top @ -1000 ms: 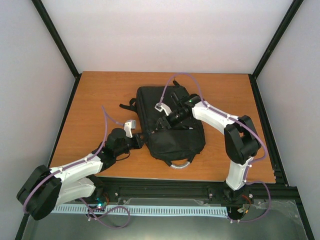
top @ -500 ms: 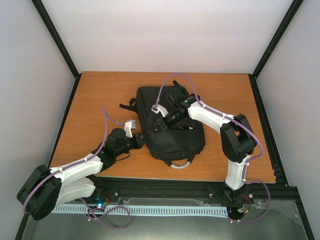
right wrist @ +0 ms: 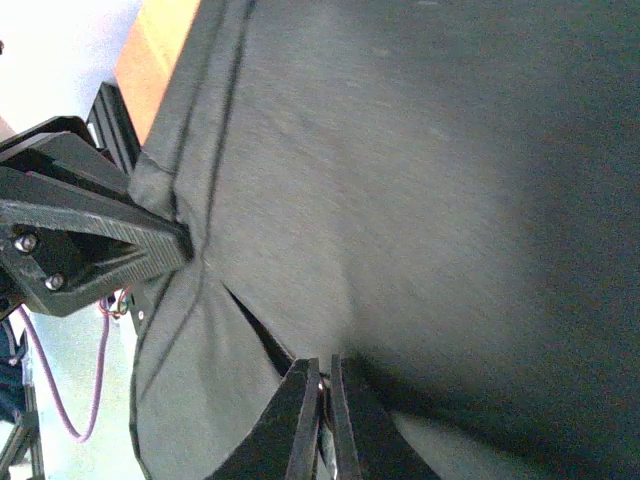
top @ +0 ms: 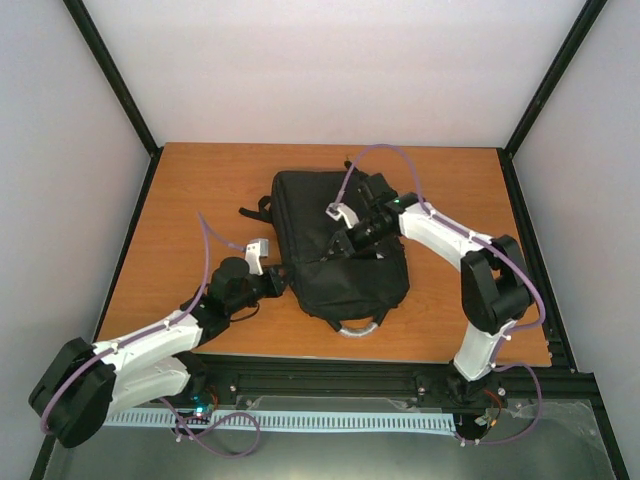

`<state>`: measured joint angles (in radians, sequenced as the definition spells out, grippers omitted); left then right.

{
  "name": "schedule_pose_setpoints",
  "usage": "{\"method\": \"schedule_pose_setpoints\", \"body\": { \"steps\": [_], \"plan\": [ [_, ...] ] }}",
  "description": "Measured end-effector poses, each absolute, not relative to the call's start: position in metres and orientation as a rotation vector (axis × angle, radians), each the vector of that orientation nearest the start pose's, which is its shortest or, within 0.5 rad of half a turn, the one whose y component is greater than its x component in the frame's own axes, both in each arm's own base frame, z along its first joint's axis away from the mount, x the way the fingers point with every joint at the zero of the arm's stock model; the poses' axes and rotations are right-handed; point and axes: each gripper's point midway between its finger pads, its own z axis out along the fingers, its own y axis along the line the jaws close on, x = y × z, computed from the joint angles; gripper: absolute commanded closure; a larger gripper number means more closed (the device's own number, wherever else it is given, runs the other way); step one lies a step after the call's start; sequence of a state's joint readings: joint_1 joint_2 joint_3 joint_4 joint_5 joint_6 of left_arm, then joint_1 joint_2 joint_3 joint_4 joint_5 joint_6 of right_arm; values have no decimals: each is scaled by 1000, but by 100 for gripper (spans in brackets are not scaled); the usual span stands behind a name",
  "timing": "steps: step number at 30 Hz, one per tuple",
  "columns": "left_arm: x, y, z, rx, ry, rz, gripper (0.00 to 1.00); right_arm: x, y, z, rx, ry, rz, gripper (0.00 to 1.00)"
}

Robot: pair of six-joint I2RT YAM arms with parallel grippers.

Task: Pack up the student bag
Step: Zip the student bag at the center of the board.

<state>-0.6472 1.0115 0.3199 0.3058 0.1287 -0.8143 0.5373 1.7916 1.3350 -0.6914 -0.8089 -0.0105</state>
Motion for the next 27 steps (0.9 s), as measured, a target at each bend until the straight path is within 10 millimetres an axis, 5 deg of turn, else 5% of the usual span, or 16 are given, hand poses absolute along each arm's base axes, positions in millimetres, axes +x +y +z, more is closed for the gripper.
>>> {"method": "schedule_pose_setpoints", "body": {
  "steps": [8, 19, 23, 25, 27],
  "plan": [
    [253, -211, 127, -115, 2132, -1006, 99, 305, 260, 136, -794, 2575, 1235, 97],
    [252, -204, 117, -138, 2150, -963, 99, 338, 159, 111, -474, 2655, 1142, 97],
    [252, -204, 113, -140, 2164, -955, 99, 342, 141, 104, -430, 2659, 1112, 97],
    [252, -204, 110, -140, 2174, -950, 99, 342, 138, 102, -426, 2654, 1110, 91],
    [253, -205, 108, -141, 2180, -945, 85, 342, 136, 101, -430, 2650, 1104, 77]
  ]
}}
